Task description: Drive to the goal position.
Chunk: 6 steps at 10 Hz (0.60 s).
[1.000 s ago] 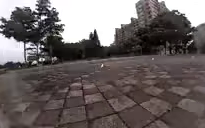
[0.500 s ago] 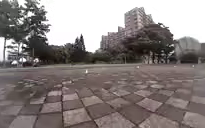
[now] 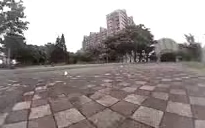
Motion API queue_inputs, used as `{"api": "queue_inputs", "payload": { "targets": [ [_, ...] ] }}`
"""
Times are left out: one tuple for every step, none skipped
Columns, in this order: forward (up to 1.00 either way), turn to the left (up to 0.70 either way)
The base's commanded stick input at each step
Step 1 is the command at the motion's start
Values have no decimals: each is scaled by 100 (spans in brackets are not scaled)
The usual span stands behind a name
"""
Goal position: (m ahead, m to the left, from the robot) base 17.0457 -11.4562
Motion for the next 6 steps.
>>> {"api": "queue_inputs", "payload": {
  "targets": [
    [100, -40],
    [100, -40],
    [100, -40],
    [100, -40],
    [100, -17],
    [100, 0]
  ]
}}
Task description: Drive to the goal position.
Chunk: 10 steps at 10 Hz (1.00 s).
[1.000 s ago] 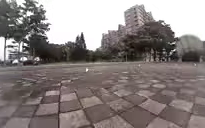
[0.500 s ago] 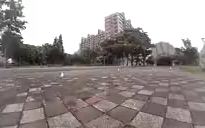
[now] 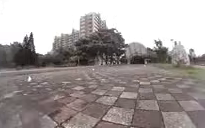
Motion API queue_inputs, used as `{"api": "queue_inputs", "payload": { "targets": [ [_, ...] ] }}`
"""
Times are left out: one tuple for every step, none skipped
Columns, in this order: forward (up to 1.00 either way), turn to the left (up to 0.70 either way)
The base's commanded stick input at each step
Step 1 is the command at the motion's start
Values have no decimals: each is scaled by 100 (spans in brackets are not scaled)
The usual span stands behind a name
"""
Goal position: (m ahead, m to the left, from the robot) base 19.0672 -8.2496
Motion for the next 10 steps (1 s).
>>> {"api": "queue_inputs", "payload": {
  "targets": [
    [100, 0],
    [100, 0],
    [100, 0],
    [100, 0],
    [100, 0],
    [100, 0],
    [100, 0],
    [100, 0],
    [100, 23],
    [100, 40]
  ]
}}
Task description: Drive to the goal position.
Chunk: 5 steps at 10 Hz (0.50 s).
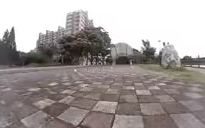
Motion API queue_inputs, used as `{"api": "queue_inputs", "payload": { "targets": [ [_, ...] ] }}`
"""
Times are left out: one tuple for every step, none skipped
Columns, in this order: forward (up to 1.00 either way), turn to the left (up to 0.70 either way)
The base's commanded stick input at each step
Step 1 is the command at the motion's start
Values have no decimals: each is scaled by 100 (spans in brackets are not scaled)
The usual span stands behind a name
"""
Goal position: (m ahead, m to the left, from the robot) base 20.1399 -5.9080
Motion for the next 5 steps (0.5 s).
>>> {"api": "queue_inputs", "payload": {
  "targets": [
    [100, 23],
    [100, 0],
    [100, 0],
    [100, 0],
    [100, 0]
  ]
}}
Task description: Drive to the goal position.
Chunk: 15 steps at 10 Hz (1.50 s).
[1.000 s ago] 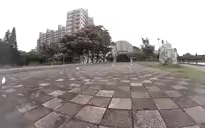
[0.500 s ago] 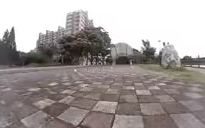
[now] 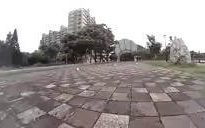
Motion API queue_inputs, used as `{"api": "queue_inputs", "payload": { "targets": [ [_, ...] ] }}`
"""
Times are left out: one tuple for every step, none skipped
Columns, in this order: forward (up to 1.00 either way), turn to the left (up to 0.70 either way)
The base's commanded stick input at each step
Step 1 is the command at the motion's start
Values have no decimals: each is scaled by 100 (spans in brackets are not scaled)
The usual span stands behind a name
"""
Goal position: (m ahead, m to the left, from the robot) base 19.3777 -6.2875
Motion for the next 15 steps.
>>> {"api": "queue_inputs", "payload": {
  "targets": [
    [100, 0],
    [100, 0],
    [100, 0],
    [100, 0],
    [100, -5],
    [100, -40],
    [100, -40],
    [100, -40],
    [100, -40],
    [100, -40],
    [100, -12],
    [100, 0],
    [100, 0],
    [100, 0],
    [100, 0]
  ]
}}
